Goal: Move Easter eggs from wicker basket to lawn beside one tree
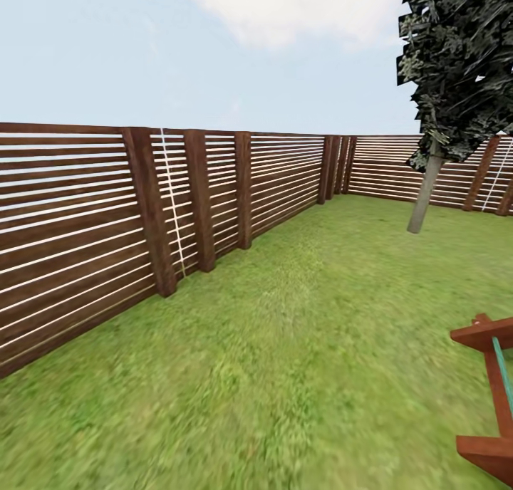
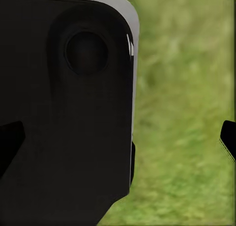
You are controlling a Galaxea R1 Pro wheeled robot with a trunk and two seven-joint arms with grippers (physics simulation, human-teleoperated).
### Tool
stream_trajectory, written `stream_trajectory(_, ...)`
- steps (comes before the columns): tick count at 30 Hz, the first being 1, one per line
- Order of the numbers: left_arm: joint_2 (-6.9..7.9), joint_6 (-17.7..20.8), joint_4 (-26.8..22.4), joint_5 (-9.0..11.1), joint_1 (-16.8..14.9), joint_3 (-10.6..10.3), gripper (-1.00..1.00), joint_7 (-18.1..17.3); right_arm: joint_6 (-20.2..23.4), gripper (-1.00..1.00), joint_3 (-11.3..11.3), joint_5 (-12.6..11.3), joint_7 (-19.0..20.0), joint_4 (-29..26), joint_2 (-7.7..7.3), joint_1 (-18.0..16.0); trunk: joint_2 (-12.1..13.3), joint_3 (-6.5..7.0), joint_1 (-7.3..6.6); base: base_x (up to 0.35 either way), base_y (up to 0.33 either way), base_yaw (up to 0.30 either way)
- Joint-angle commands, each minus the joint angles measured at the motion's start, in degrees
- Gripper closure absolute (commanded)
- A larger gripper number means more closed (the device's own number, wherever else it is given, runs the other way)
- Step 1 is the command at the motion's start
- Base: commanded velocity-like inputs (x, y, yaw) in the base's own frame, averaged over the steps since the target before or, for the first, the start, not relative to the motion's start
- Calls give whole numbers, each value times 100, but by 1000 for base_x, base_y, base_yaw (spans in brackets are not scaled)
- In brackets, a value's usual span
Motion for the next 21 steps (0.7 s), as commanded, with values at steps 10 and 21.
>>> stream_trajectory(10, 0, -4, -11, -1, 4, 2, -100, -6, -5, -100, 2, 6, -2, 13, 0, -8, -2, -4, 3, 338, 0, 0)
stream_trajectory(21, 0, -4, -11, -1, 4, 2, -100, -6, -5, -100, 3, 9, -2, 13, 0, -8, -2, -4, 3, 338, 0, 0)
